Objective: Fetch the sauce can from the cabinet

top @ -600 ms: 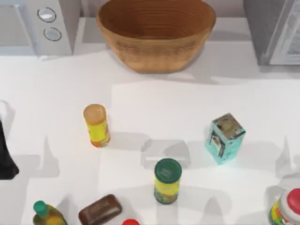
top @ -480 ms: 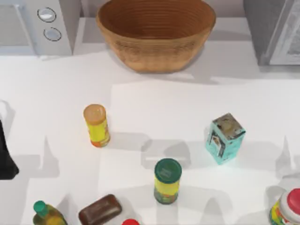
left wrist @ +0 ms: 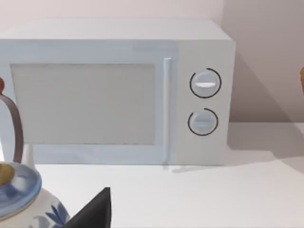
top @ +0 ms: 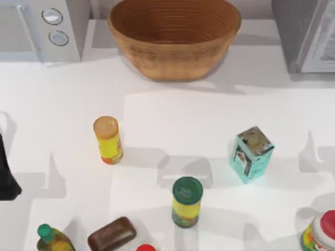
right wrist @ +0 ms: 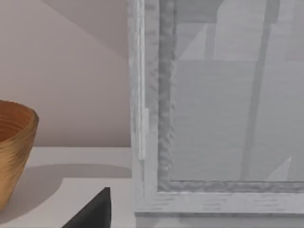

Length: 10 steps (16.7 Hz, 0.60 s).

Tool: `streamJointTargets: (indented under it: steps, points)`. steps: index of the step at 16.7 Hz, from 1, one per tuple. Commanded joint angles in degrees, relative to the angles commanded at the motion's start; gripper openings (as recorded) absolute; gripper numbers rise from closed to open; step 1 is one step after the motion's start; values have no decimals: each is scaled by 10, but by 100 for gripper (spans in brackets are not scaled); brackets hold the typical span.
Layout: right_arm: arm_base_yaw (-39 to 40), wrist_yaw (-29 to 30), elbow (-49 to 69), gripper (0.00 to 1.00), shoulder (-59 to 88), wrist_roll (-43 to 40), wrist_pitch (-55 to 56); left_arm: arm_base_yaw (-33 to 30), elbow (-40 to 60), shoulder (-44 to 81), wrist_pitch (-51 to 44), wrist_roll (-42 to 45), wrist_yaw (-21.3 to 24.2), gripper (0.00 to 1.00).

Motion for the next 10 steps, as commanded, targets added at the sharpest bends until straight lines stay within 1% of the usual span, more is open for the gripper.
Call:
streamJointTargets:
  steps: [10]
  points:
    - [55, 62, 570, 100, 412, 4, -132, 0, 0, 0, 0, 0, 0, 100]
